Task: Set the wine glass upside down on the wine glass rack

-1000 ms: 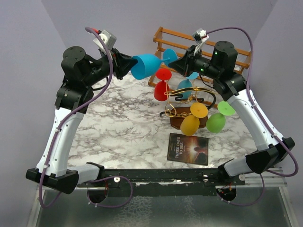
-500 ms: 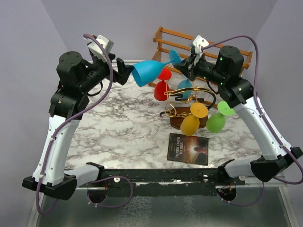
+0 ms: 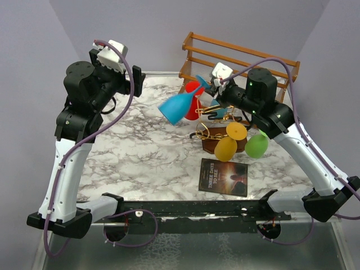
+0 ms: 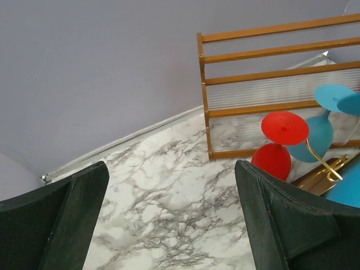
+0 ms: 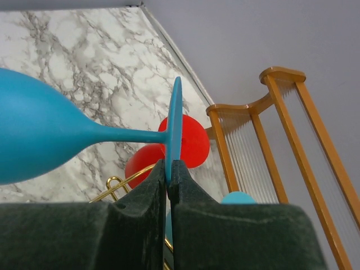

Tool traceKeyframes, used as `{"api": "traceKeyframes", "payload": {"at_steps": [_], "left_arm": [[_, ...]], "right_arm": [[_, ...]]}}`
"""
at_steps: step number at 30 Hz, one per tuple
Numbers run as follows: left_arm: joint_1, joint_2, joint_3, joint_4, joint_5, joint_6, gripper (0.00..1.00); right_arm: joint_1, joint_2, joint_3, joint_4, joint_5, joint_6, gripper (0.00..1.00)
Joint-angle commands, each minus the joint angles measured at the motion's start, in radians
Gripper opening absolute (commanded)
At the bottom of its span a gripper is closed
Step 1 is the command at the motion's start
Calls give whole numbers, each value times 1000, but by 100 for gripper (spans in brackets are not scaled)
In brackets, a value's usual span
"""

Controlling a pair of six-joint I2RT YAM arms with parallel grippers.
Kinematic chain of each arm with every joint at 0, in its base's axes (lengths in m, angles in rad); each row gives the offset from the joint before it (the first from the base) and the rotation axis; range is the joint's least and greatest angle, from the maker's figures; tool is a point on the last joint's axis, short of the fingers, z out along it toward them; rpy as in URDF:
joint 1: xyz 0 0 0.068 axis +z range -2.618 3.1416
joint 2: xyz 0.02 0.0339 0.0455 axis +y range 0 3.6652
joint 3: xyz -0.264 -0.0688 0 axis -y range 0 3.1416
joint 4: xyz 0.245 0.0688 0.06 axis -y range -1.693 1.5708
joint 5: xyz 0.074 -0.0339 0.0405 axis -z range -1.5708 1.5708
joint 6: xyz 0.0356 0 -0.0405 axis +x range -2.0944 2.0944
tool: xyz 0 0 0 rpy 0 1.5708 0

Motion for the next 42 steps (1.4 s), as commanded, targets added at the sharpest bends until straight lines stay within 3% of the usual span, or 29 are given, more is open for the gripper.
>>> {"api": "traceKeyframes", "payload": {"at_steps": [1,10,21,42], "left_arm": [[0,-38,8,-12,-3,96,98],[2,-42,4,9,-184,137,98],[1,-17,-32,29,-160,147,98],[4,19,-64,49,-124,170,98]], "right_arm": [[2,18,63,11,78,10,1],[56,16,7,-30,1,-158,1],[216,-14,-143,-30,165,-432,1],[251,-132,-289,3,270,-586,1]]}}
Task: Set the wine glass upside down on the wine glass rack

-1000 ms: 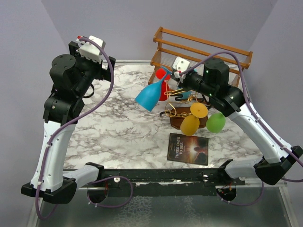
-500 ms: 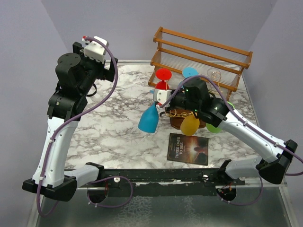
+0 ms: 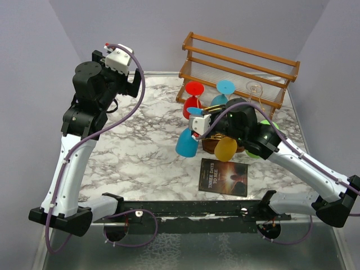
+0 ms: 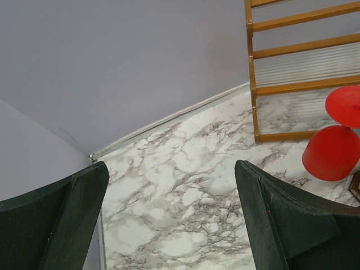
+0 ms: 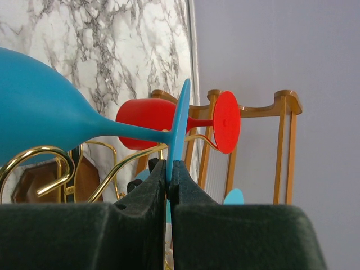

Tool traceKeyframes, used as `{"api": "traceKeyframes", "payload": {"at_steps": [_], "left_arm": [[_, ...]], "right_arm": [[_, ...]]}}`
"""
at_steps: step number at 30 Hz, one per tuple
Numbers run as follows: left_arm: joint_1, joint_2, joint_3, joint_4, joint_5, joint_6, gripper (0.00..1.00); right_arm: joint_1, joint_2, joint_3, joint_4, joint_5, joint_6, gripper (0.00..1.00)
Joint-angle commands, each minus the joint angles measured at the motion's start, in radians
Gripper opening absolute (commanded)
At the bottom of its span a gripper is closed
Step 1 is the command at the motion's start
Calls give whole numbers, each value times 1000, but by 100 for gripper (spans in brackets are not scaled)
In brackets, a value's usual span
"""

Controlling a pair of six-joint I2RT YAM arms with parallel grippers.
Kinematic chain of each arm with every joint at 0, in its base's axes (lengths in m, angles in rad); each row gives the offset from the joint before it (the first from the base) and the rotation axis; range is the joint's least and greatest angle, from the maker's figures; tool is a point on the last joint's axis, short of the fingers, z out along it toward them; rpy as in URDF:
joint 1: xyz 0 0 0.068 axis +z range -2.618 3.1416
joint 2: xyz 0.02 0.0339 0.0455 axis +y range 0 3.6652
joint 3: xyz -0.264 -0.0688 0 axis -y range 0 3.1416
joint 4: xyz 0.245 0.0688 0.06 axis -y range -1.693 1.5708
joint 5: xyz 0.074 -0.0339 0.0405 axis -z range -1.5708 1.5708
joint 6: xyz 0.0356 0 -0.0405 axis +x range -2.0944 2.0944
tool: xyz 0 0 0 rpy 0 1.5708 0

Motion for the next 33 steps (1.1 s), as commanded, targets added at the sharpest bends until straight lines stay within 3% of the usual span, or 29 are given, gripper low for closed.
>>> {"api": "traceKeyframes", "payload": {"at_steps": [1,33], "left_arm": [[3,6,-5,36,22,12,98],[10,38,-39,51,37,36,98]], "right_arm": [[9,-39,-25,28,39,-36,1],[8,-179,-155,12,44,-120,1]]}}
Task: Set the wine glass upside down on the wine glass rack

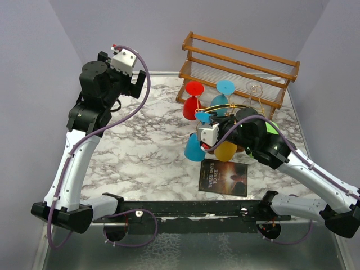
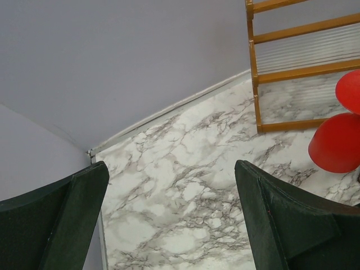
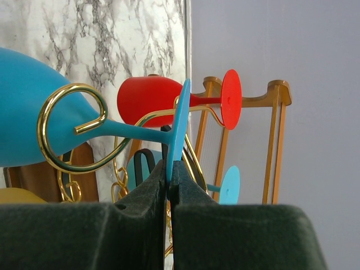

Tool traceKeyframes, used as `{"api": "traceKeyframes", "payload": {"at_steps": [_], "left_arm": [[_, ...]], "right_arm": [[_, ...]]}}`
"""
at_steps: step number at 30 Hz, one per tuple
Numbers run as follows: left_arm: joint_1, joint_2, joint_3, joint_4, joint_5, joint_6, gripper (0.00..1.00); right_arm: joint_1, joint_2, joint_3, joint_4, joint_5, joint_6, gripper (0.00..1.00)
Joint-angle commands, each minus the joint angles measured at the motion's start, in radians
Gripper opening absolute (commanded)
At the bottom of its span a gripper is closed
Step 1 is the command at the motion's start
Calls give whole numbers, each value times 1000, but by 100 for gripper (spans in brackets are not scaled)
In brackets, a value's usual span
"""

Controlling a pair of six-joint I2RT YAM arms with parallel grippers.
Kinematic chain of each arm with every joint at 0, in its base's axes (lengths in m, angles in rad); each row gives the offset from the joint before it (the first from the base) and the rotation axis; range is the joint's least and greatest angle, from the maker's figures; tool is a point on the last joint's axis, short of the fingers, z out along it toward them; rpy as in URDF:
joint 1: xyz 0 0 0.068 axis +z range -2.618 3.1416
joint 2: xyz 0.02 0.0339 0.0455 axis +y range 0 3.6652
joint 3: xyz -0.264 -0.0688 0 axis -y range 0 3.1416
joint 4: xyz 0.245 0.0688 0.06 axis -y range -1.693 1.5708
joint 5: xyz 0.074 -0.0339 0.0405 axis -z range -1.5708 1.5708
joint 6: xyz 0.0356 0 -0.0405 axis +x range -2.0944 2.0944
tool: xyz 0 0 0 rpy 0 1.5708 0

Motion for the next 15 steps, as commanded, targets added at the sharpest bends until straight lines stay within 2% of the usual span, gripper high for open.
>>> {"api": "traceKeyframes", "payload": {"at_steps": [1,15], "left_arm": [[9,8,-1,28,31,5,98],[10,22,-6,32,32,26,98]], "right_arm": [[7,-34,-13,3,12,-23,1],[7,-80,-25,-70,-64,-65,1]]}}
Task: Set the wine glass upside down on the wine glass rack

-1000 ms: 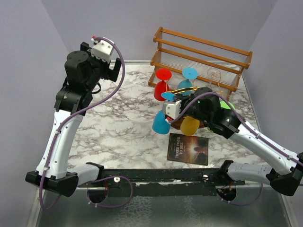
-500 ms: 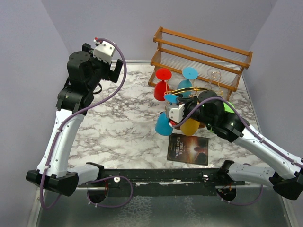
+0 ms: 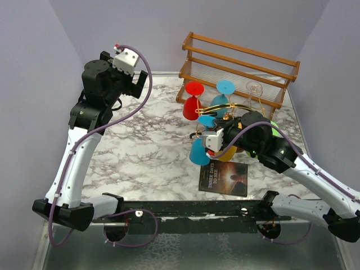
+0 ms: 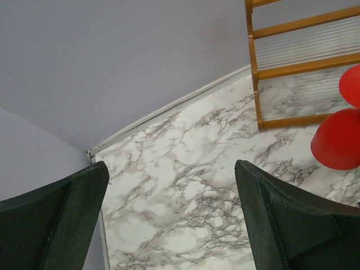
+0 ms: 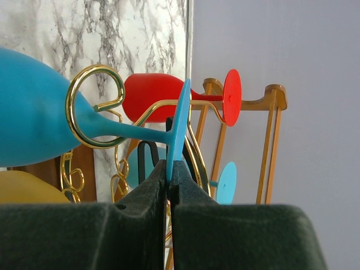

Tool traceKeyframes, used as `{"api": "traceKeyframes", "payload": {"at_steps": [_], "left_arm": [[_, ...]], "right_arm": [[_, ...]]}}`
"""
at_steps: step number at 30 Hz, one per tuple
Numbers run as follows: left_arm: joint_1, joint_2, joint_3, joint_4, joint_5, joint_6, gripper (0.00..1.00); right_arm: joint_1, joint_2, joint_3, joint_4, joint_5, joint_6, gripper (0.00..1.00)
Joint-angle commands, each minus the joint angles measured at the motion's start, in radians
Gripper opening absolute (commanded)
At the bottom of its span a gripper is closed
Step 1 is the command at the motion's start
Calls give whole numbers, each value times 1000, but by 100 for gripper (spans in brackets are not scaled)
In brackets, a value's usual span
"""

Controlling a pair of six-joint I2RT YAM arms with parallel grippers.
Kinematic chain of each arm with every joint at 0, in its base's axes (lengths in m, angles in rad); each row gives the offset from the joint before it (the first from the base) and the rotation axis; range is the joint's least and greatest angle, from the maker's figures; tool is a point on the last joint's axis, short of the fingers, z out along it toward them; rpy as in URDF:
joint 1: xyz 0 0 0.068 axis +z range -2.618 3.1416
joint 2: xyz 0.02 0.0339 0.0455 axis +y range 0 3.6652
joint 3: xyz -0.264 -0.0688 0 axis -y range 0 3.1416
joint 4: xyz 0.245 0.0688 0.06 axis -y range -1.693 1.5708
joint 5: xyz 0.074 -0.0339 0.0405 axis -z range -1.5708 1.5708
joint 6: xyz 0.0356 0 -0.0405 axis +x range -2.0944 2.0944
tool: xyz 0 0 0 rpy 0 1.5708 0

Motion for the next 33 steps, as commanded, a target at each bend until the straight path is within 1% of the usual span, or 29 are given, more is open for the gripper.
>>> {"api": "traceKeyframes", "payload": {"at_steps": [1,8,20,33], "left_arm": [[6,5,-6,31,20,16,98],[6,19,-3,29,24,19,98],[7,26,1,23,36,22,98],[8,15,-3,19,49,27,98]], "right_arm": [[7,-27,-10,-27,-49,-21,1],[7,-38,9,-66,-124,-10,3],[8,-23,38,-82,-198,16,5],[9,28,77,-73,-232,49,7]]}}
